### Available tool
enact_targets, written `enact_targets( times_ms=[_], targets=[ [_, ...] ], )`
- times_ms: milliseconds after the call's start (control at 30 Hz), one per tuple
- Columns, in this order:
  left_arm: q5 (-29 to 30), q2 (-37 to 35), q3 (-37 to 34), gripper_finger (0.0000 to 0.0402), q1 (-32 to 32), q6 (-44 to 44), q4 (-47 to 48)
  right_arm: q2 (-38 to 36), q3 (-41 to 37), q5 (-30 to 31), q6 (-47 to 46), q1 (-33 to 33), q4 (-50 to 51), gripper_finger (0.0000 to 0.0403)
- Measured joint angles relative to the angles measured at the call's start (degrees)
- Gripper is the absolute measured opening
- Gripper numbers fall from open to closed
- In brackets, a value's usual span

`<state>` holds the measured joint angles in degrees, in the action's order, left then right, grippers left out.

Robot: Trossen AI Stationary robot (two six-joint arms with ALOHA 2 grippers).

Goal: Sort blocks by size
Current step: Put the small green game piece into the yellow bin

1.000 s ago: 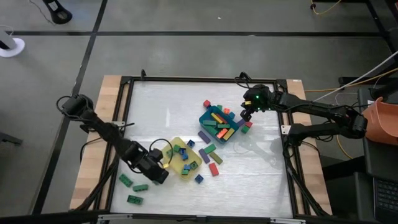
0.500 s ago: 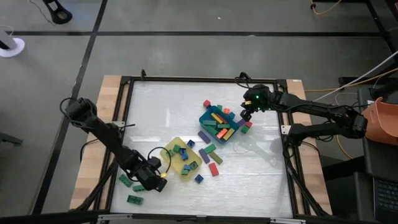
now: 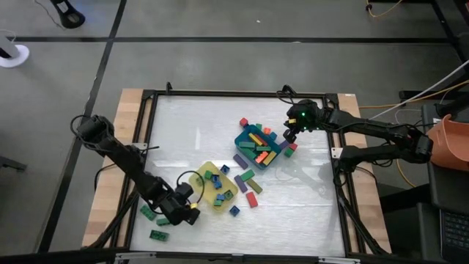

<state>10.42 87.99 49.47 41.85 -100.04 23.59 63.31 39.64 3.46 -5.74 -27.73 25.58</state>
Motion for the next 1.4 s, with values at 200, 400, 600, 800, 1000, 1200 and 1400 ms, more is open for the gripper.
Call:
enact_targets(
  times_ms=[200,400,600,800,1000,1200,1400],
  targets=[
    [1.25,-0.02,0.00,0.0169,-0.99,7.01,-0.49,0.00,0.00,0.00,0.00,0.00,0.02,0.0051],
    [2.68,-0.02,0.00,0.0169,-1.08,4.76,-0.15,0.00,0.00,0.00,0.00,0.02,0.03,0.0051],
    [2.75,-0.02,0.00,0.0169,-1.27,11.75,-3.13,0.00,0.00,0.00,0.00,0.02,0.04,0.0051],
    [2.76,-0.02,0.00,0.0166,-1.86,14.80,-0.74,0.00,0.00,0.00,-0.53,0.02,0.06,0.0051],
    [2.69,1.06,4.78,0.0150,-1.84,16.48,4.65,0.00,0.00,0.00,-0.66,0.01,0.05,0.0051],
    [-0.94,6.81,12.76,0.0144,-1.70,19.33,15.43,0.00,0.00,0.00,-0.66,0.00,-0.02,0.0051],
    [-1.25,12.30,15.86,0.0143,-1.70,23.04,18.34,0.00,0.00,-0.02,-0.66,0.02,-0.02,0.0051]
  ],
)
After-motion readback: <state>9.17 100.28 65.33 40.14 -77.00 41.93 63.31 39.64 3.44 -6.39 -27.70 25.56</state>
